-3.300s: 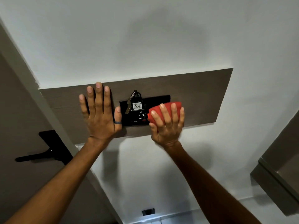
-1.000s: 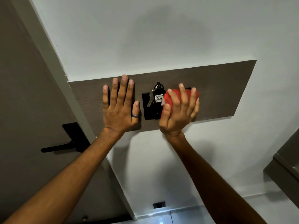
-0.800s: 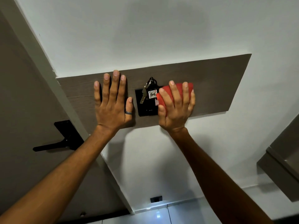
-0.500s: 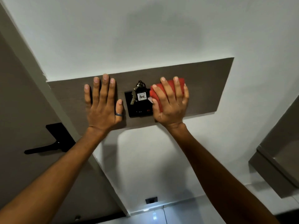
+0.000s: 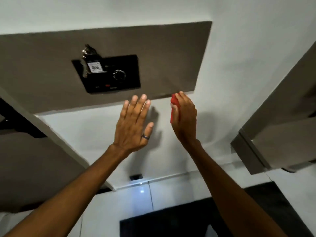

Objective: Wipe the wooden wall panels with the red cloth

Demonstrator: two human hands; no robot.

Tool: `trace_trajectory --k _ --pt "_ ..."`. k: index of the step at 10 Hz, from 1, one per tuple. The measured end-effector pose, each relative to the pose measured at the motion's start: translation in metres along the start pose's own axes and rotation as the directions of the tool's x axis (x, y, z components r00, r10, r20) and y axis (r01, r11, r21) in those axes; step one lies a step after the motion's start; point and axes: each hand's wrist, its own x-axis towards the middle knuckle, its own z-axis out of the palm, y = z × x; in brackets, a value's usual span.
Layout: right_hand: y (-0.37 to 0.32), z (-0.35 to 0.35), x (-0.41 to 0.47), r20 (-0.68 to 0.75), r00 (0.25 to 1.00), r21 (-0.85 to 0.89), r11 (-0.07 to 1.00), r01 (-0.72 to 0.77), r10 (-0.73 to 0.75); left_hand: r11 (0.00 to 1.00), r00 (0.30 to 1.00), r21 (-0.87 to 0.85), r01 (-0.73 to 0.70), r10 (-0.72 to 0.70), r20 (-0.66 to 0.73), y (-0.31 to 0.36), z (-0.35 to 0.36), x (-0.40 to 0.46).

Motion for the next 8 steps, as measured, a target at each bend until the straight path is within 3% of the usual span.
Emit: trace_trajectory --k 1,2,3,4,5,6,7,8 --pt "0.025 -0.048 -0.022 0.068 0.816 0.367 0.746 -0.555 0.574 0.996 0.984 -0.076 0.049 -0.035 0.173 0.061 0.049 0.015" --pt "0.089 -0.102 -0.038 0.458 0.324 0.638 -0.053 -0.768 0.827 0.982 0.952 -0.188 0.023 0.036 0.303 0.127 0.101 0.032" --pt "0.163 -0.157 -0.059 0.585 0.176 0.673 -0.352 -0.651 0.792 0.964 0.908 -0.267 -0.002 0.114 0.404 0.186 0.144 0.042" --pt "0.238 -0.214 -0.066 0.431 0.184 0.694 -0.194 -0.694 0.884 0.952 0.825 -0.297 -0.068 0.221 0.520 0.239 0.185 0.051" --pt "0.320 -0.269 -0.058 0.207 0.438 0.349 0.352 -0.868 0.875 0.945 0.737 -0.316 -0.078 0.268 0.621 0.284 0.225 0.064" --pt "0.396 -0.285 -0.070 0.253 0.728 -0.263 0.769 -0.582 0.637 0.958 0.675 -0.278 -0.067 0.249 0.695 0.309 0.250 0.069" --pt "0.459 -0.280 -0.104 0.596 0.597 -0.577 0.803 -0.148 0.538 0.969 0.649 -0.244 -0.031 0.206 0.733 0.327 0.265 0.075" --pt "0.463 -0.270 -0.122 0.562 0.575 -0.642 0.752 -0.150 0.595 0.984 0.672 -0.178 -0.021 0.146 0.726 0.329 0.260 0.080"
